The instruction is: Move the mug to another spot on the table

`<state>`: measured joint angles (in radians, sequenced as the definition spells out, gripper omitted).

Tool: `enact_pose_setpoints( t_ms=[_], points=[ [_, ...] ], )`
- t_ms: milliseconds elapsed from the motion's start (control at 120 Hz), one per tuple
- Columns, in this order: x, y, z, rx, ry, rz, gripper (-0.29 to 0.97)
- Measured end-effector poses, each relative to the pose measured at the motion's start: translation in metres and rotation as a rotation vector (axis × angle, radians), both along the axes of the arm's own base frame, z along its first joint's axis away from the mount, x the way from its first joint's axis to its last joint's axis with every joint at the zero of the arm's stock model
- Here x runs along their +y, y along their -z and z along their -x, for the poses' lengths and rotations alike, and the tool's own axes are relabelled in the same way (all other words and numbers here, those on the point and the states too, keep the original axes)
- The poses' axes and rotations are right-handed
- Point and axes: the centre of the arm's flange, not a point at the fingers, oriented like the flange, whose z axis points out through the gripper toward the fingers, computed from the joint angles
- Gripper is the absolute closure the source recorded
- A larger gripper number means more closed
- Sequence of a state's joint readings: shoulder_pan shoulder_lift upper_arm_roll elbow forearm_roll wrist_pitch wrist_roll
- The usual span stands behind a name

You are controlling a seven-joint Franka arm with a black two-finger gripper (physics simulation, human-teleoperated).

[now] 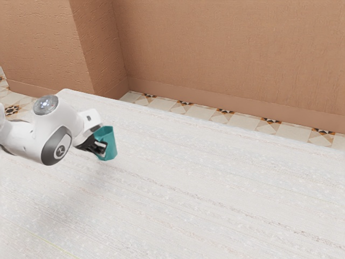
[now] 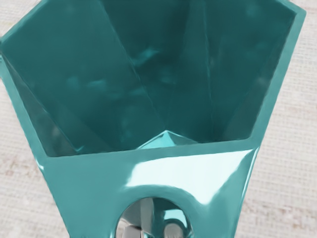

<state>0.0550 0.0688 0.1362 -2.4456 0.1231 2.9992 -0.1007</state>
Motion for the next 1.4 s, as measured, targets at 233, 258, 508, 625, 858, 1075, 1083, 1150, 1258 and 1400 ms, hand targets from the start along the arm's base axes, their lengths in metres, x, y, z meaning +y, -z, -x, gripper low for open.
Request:
enact_pose_setpoints(
  t_ms=[233,258,508,625,858,1075,1083,1150,1258,1400],
  points=[
    [-0.034,0.019,-0.009,-0.023,0.066,0.002,0.75],
    [-0.039,0.021,-0.01,-0.026,0.074,0.002,0.75],
    [-0.057,0.045,-0.014,-0.031,0.091,0.015,0.75],
    [-0.057,0.052,-0.014,-0.026,0.089,0.016,0.75],
    [-0.057,0.056,-0.014,-0.025,0.085,0.018,0.52],
    [-0.057,0.053,-0.012,-0.028,0.075,0.024,0.23],
    [-0.057,0.053,-0.011,-0.028,0.075,0.025,0.22],
    [-0.058,0.048,0.003,-0.021,0.07,0.032,0.16],
    [-0.058,0.031,0.031,-0.004,0.057,0.048,0.1],
    [-0.053,-0.03,0.029,0.04,0.043,0.055,0.05]
  ],
)
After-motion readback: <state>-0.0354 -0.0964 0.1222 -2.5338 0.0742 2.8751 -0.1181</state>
